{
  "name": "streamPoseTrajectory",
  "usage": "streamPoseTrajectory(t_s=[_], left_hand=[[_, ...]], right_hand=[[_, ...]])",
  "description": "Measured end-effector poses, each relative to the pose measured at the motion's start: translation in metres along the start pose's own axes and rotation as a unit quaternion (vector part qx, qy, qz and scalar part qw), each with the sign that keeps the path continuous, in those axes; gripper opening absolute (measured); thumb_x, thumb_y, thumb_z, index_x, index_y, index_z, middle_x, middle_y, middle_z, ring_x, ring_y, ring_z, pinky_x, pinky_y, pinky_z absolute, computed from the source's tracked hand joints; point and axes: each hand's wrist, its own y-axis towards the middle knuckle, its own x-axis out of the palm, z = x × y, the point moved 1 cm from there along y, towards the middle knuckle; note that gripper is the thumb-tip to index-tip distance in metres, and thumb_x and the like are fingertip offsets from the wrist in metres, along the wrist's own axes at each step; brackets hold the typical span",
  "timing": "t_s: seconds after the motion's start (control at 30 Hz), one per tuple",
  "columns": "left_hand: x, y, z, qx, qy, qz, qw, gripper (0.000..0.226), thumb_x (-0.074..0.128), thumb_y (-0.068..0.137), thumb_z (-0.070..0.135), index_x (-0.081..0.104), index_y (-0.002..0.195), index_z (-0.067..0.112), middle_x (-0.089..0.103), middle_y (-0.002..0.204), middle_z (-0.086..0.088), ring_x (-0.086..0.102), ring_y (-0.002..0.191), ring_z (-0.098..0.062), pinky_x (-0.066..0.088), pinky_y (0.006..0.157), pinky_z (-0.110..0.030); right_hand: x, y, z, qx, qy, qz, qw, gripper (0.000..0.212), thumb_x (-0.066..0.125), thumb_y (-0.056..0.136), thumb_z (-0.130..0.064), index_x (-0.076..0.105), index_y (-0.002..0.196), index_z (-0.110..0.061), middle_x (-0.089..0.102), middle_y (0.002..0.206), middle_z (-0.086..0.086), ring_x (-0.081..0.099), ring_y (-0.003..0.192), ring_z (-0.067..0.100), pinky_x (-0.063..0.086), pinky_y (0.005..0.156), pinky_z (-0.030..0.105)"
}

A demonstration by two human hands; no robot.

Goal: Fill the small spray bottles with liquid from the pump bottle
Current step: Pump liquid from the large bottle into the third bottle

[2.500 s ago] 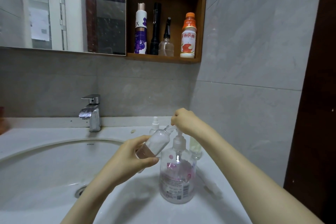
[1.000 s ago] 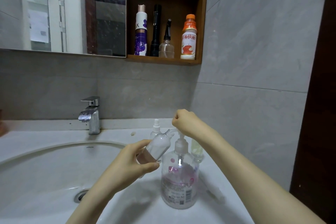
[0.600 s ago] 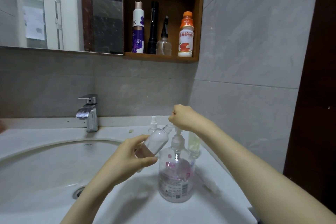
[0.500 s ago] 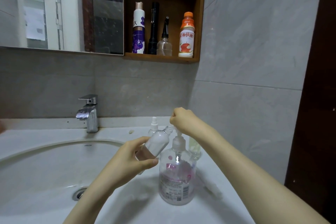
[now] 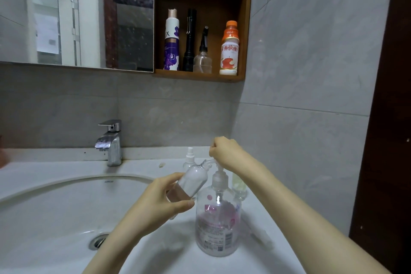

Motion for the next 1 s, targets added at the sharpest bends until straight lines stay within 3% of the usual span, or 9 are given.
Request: streamPoseTrajectory(t_s=[0.07, 0.13, 0.17, 0.27, 0.4, 0.53, 0.77, 1.0], left_hand=[[0.000, 0.002, -0.005, -0.003, -0.005, 0.000, 1.000, 0.046, 0.070, 0.055, 0.034, 0.067, 0.101, 0.031, 0.072, 0.091, -0.010, 0.063, 0.087, -0.030, 0.050, 0.066, -0.031], [0.001, 0.002, -0.005, -0.008, -0.001, 0.002, 1.000, 0.043, 0.070, 0.058, 0.030, 0.067, 0.101, 0.030, 0.072, 0.090, -0.011, 0.064, 0.084, -0.029, 0.050, 0.065, -0.031], [0.001, 0.002, -0.004, -0.009, -0.005, 0.004, 1.000, 0.042, 0.071, 0.059, 0.028, 0.067, 0.101, 0.029, 0.072, 0.085, -0.009, 0.064, 0.076, -0.027, 0.048, 0.062, -0.029], [0.003, -0.003, 0.002, -0.022, -0.019, 0.008, 1.000, 0.034, 0.077, 0.070, 0.011, 0.066, 0.100, 0.025, 0.067, 0.070, -0.004, 0.054, 0.062, -0.008, 0.043, 0.054, -0.021], [0.005, -0.011, 0.001, -0.049, -0.048, 0.008, 0.998, 0.038, 0.075, 0.062, 0.023, 0.066, 0.098, 0.029, 0.072, 0.088, -0.007, 0.062, 0.076, -0.014, 0.048, 0.069, -0.023], [0.010, -0.019, 0.001, -0.063, -0.079, 0.014, 0.995, 0.039, 0.073, 0.059, 0.024, 0.066, 0.098, 0.026, 0.071, 0.092, -0.012, 0.062, 0.080, -0.015, 0.049, 0.069, -0.025], [0.011, -0.018, 0.003, -0.064, -0.079, 0.014, 0.995, 0.043, 0.074, 0.060, 0.026, 0.065, 0.102, 0.024, 0.071, 0.091, -0.012, 0.062, 0.080, -0.017, 0.049, 0.067, -0.026], [0.007, -0.008, 0.005, -0.053, -0.056, 0.027, 0.997, 0.041, 0.073, 0.062, 0.026, 0.066, 0.101, 0.028, 0.072, 0.089, -0.007, 0.061, 0.075, -0.011, 0.049, 0.066, -0.024]], right_hand=[[-0.001, -0.004, -0.006, 0.012, -0.036, -0.013, 0.999, 0.017, 0.037, 0.089, -0.003, 0.041, 0.075, -0.011, 0.048, 0.097, 0.013, 0.044, 0.085, 0.031, 0.035, 0.076, 0.034], [-0.005, -0.010, -0.010, 0.022, -0.070, -0.012, 0.997, 0.013, 0.037, 0.091, -0.003, 0.047, 0.088, -0.011, 0.050, 0.111, 0.015, 0.046, 0.093, 0.033, 0.035, 0.082, 0.037], [-0.007, -0.012, -0.011, 0.020, -0.076, -0.011, 0.997, 0.012, 0.037, 0.091, -0.004, 0.043, 0.083, -0.011, 0.050, 0.109, 0.015, 0.045, 0.091, 0.033, 0.035, 0.082, 0.037], [-0.008, -0.011, -0.003, 0.001, -0.017, 0.014, 1.000, 0.023, 0.035, 0.091, -0.011, 0.033, 0.068, -0.014, 0.044, 0.085, 0.007, 0.043, 0.080, 0.030, 0.035, 0.071, 0.033], [-0.005, -0.015, 0.010, -0.007, 0.226, 0.047, 0.973, 0.028, 0.035, 0.098, -0.025, 0.045, 0.076, -0.011, 0.049, 0.072, 0.006, 0.039, 0.052, 0.019, 0.028, 0.046, 0.024], [-0.011, -0.022, 0.012, -0.002, 0.318, 0.059, 0.946, 0.034, 0.032, 0.100, -0.029, 0.046, 0.074, -0.014, 0.048, 0.063, 0.002, 0.032, 0.044, 0.014, 0.022, 0.042, 0.021], [-0.018, -0.032, 0.006, -0.061, 0.214, 0.037, 0.974, 0.018, 0.044, 0.094, -0.020, 0.049, 0.080, -0.010, 0.050, 0.069, 0.006, 0.037, 0.050, 0.017, 0.028, 0.039, 0.020], [-0.017, -0.030, 0.006, -0.084, 0.182, 0.039, 0.979, 0.021, 0.055, 0.090, -0.015, 0.048, 0.070, -0.016, 0.050, 0.060, -0.001, 0.043, 0.048, 0.012, 0.030, 0.033, 0.015]])
